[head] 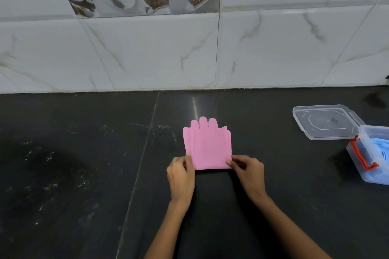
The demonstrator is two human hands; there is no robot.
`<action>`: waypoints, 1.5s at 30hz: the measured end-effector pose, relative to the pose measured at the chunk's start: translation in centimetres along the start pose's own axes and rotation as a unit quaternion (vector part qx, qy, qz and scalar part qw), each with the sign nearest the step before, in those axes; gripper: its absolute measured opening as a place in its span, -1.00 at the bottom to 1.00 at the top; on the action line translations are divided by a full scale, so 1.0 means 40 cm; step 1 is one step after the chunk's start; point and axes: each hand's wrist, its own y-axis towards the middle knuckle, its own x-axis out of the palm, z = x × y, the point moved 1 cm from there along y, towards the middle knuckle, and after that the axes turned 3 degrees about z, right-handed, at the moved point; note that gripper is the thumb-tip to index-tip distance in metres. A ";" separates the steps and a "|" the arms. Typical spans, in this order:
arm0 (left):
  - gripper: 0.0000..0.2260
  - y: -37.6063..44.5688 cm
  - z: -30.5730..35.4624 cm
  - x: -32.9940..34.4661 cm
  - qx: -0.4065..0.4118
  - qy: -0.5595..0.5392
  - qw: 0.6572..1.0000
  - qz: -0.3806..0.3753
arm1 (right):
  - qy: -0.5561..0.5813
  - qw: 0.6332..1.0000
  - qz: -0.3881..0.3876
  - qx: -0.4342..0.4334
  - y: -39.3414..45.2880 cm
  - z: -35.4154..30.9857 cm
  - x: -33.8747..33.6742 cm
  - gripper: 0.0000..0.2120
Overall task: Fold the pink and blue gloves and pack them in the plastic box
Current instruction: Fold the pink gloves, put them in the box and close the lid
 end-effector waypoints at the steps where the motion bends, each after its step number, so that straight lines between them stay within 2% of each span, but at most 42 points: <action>1: -0.65 -0.006 0.002 0.000 0.008 0.004 1.000 -0.004 | -0.004 1.000 0.012 0.002 0.003 0.000 0.005 -0.79; 3: -0.82 -0.010 0.000 -0.001 0.018 0.015 1.000 -0.006 | -0.011 1.000 0.026 0.005 0.007 -0.002 0.015 -0.81; 5: -0.89 -0.002 0.001 -0.001 0.020 0.022 1.000 0.006 | -0.023 0.999 0.037 0.009 0.009 -0.003 0.023 -0.83; 10: -0.85 0.007 0.010 0.000 -0.009 0.025 0.999 0.031 | -0.051 0.998 0.045 0.010 0.016 -0.023 0.033 -0.87; 17: -0.88 0.016 0.006 -0.006 -0.070 0.008 0.997 0.039 | -0.069 0.995 0.065 -0.015 -0.023 -0.027 0.027 -0.75; 26: -0.91 0.025 0.009 -0.004 -0.049 0.045 0.997 0.031 | -0.171 0.984 0.051 -0.008 -0.014 -0.053 0.031 -0.78; 29: -0.92 0.025 0.015 0.002 -0.021 0.063 0.998 0.020 | -0.196 0.975 0.065 -0.082 -0.009 -0.070 0.040 -0.74; 31: -0.92 0.028 0.015 0.003 -0.019 0.066 0.998 0.018 | -0.230 0.952 0.041 -0.196 0.017 -0.097 0.071 -0.65; 32: -0.92 0.031 0.014 0.002 -0.020 0.066 0.998 0.015 | -0.272 0.928 -0.005 -0.255 0.038 -0.106 0.092 -0.59; 34: -0.94 0.037 0.016 -0.002 -0.019 0.066 0.998 0.014 | -0.319 0.901 -0.127 -0.265 0.084 -0.111 0.129 -0.51; 36: -0.92 0.039 0.017 -0.001 0.009 0.083 0.996 0.023 | -0.353 0.884 -0.189 -0.241 0.118 -0.090 0.153 -0.49; 39: -0.69 0.052 0.024 0.020 0.138 0.147 0.979 0.010 | -0.360 0.878 -0.197 -0.246 0.128 -0.058 0.173 -0.50; 42: -0.55 0.095 0.037 0.055 0.270 0.213 0.934 -0.095 | -0.350 0.880 -0.186 -0.262 0.127 -0.048 0.182 -0.51; 45: -0.54 0.148 0.003 0.081 0.286 0.319 0.887 -0.174 | -0.353 0.879 -0.188 -0.262 0.130 -0.041 0.187 -0.51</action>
